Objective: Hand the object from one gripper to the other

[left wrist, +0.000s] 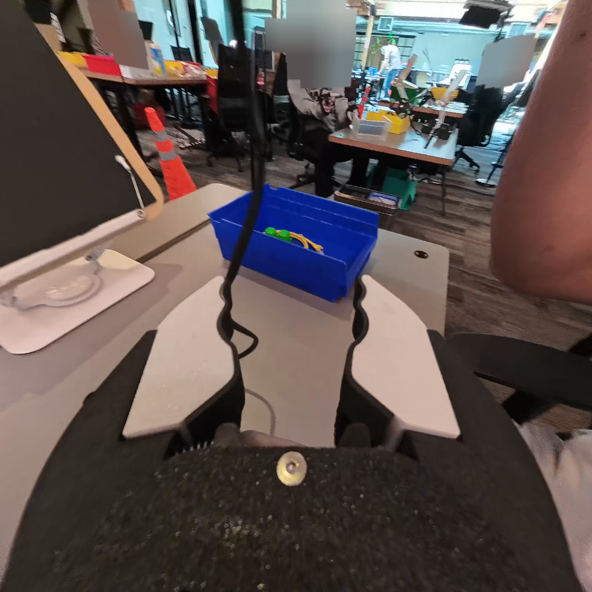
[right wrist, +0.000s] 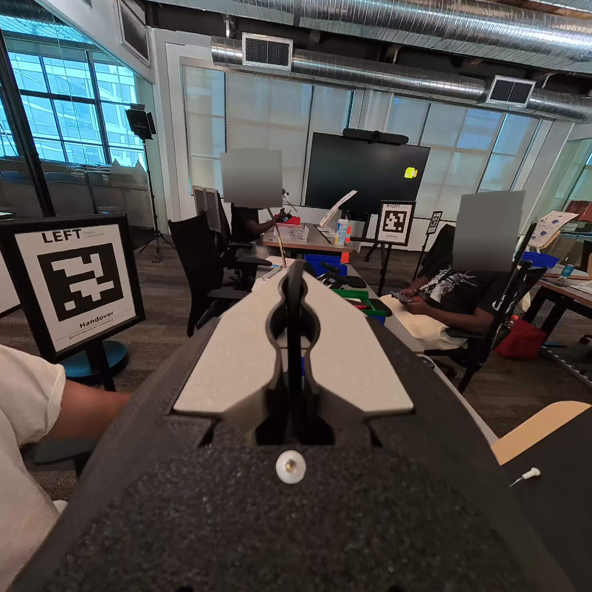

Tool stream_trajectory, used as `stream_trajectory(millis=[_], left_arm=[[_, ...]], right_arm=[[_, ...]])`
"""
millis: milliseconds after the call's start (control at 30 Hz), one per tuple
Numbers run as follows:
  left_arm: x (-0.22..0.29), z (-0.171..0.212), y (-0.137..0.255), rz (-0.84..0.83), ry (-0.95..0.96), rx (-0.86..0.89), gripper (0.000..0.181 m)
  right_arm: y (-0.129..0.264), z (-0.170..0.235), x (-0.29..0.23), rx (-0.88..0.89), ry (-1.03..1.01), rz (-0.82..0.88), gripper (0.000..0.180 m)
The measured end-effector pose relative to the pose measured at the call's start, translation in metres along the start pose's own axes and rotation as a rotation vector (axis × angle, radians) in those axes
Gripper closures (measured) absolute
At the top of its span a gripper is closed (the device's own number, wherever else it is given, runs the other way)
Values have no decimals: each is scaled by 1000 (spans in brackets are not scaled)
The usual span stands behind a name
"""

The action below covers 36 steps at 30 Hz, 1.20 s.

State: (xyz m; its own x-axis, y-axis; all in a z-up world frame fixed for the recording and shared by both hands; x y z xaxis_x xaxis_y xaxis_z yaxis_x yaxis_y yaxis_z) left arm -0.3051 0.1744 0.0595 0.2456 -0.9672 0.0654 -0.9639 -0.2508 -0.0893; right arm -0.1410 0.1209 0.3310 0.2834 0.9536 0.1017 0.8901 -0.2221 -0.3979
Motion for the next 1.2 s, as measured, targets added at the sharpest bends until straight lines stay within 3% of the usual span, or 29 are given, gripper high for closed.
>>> stream_trajectory(millis=[300,333,367,400,633,800,933,967,1067,1200], left_arm=[[6,-11,0,-21,-53,54,111],[8,-10,-1,6,-55,52,119],[11,-10,0,40,-71,46,144],[14,-11,1,70,-92,48,180],[20,-37,22,95,-103,84,181],[22,-53,35,98,-62,91,181],[17,-63,45,67,23,99,181],[14,-65,47,55,57,104,181],[-2,-69,48,20,153,76,181],[-22,-88,31,12,232,6,181]], right_arm=[[-11,-1,5,-15,-23,-2,180],[-13,-1,5,-22,-18,-1,180],[-14,-2,5,-26,-12,1,179],[-15,-3,5,-24,-6,-3,180],[16,-2,16,-55,64,159,180],[67,66,32,-239,85,390,179],[116,139,52,-371,-38,550,134],[123,151,51,-356,-100,536,126],[125,176,30,-283,-162,388,125],[102,208,-5,-289,-180,186,125]])
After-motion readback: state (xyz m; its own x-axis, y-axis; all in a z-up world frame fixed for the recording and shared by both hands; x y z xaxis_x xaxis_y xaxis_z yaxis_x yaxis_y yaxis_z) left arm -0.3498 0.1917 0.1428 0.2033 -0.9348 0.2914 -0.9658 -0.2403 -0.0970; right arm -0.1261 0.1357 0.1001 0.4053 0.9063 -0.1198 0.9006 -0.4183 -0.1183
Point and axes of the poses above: each gripper's, where its closed fingertips meet, y back along the fingers, z out of its underside, x = y × z across the jaws, the point moved 10 cm from there along y, back along the fingers, and after that the axes turned 15 degrees about x, right-handed, at the moved point
